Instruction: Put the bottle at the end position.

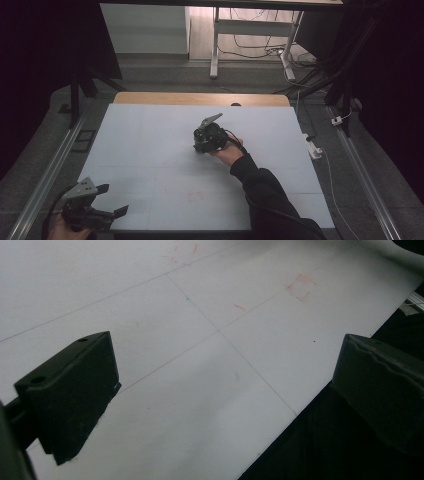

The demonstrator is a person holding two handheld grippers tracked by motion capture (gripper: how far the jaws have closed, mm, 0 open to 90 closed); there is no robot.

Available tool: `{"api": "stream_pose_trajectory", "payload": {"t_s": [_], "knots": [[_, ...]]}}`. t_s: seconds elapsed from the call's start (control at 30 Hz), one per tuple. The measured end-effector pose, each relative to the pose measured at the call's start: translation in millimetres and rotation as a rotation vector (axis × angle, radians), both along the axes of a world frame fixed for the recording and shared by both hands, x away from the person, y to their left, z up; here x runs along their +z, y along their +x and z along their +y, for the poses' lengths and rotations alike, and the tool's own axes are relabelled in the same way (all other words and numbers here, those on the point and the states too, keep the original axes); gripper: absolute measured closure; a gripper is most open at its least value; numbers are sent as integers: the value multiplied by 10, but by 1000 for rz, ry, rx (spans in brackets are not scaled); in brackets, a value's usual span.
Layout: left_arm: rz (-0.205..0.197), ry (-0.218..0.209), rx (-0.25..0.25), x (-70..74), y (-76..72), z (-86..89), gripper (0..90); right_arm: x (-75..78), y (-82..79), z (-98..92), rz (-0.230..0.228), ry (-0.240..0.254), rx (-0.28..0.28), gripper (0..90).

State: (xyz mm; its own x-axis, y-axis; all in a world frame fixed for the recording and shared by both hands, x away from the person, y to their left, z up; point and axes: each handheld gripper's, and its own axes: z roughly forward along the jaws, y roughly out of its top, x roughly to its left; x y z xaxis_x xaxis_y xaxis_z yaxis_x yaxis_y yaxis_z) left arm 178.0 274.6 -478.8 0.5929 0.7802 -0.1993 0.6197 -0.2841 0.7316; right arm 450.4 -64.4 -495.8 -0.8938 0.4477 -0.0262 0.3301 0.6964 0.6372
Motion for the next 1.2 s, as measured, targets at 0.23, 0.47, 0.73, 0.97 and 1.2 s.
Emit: {"api": "stream_pose_trajectory", "payload": {"t_s": [0.23, 0.47, 0.73, 0.97, 1.2], "knots": [[0, 6, -3, -1, 2, -4, 0, 29, -11, -16, -6, 30, -11, 428], [5, 19, -6, -3, 6, -23, 0, 84, -28, -84, -5, 80, -21, 357], [10, 24, -5, -5, 9, -26, 0, 141, -74, -160, -5, 96, -37, 292], [12, 21, -3, -6, 11, -24, 0, 211, -151, -256, 13, 117, -38, 233], [14, 23, -2, -6, 13, -26, 0, 304, -285, -359, 13, 128, -28, 169]]}}
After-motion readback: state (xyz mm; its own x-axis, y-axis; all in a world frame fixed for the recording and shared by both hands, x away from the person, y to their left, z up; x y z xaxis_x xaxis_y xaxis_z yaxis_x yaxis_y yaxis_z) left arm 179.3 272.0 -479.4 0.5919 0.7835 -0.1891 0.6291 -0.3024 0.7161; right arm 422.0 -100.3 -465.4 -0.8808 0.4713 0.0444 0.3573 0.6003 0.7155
